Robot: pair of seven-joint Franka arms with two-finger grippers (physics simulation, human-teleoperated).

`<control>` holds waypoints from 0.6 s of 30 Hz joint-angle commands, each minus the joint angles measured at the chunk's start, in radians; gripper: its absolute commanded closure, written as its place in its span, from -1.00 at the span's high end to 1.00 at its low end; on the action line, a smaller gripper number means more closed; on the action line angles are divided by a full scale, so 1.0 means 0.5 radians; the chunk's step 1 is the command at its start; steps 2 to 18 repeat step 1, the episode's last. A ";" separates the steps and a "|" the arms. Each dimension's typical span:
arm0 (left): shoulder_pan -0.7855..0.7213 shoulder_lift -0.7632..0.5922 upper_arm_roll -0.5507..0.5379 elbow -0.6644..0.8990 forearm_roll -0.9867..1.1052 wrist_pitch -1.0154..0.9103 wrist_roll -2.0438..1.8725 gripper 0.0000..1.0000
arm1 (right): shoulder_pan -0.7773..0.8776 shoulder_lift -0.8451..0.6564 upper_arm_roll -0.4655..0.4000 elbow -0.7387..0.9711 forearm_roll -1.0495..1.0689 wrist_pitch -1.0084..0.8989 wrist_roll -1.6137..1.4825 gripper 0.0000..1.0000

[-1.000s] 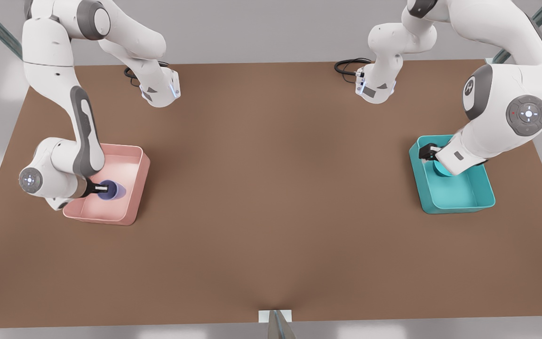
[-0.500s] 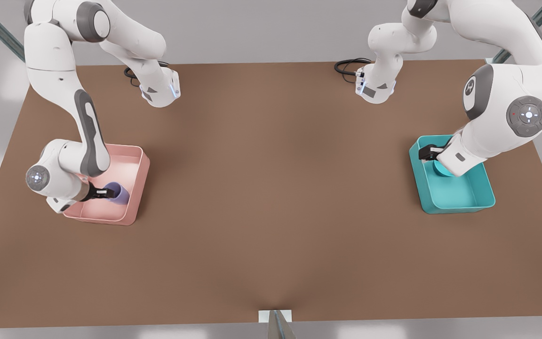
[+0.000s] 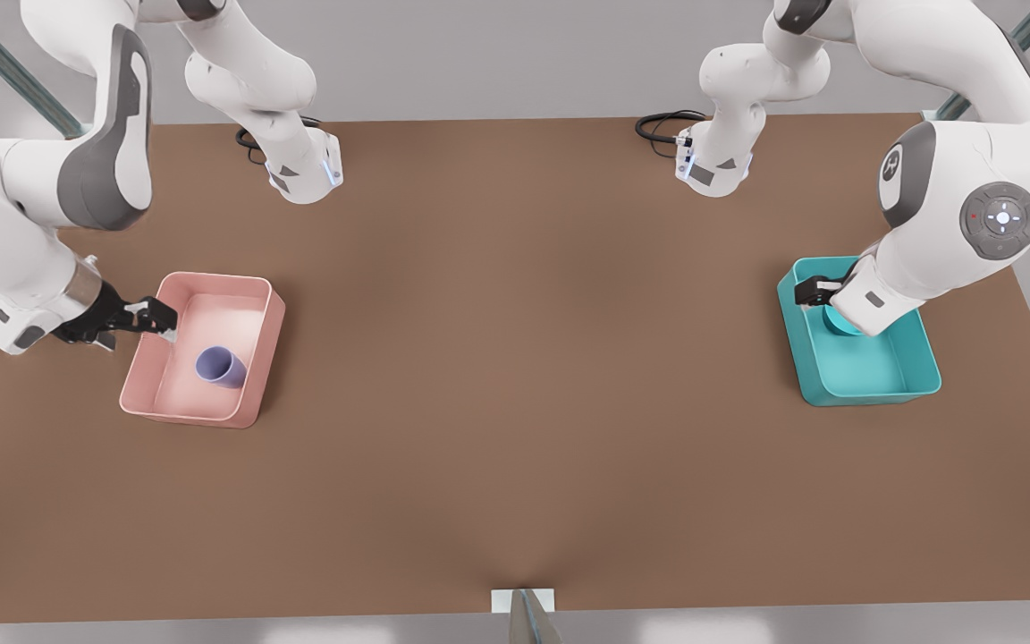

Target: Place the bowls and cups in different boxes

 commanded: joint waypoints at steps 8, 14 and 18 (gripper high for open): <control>0.002 -0.002 0.000 0.001 0.002 -0.001 -0.052 1.00 | -0.005 -0.034 0.001 0.002 0.010 -0.410 0.179 1.00; 0.002 -0.002 0.000 0.001 0.002 -0.001 -0.052 1.00 | -0.005 -0.034 0.001 0.002 0.010 -0.410 0.179 1.00; 0.002 -0.002 0.000 0.001 0.002 -0.001 -0.052 1.00 | -0.005 -0.034 0.001 0.002 0.010 -0.410 0.179 1.00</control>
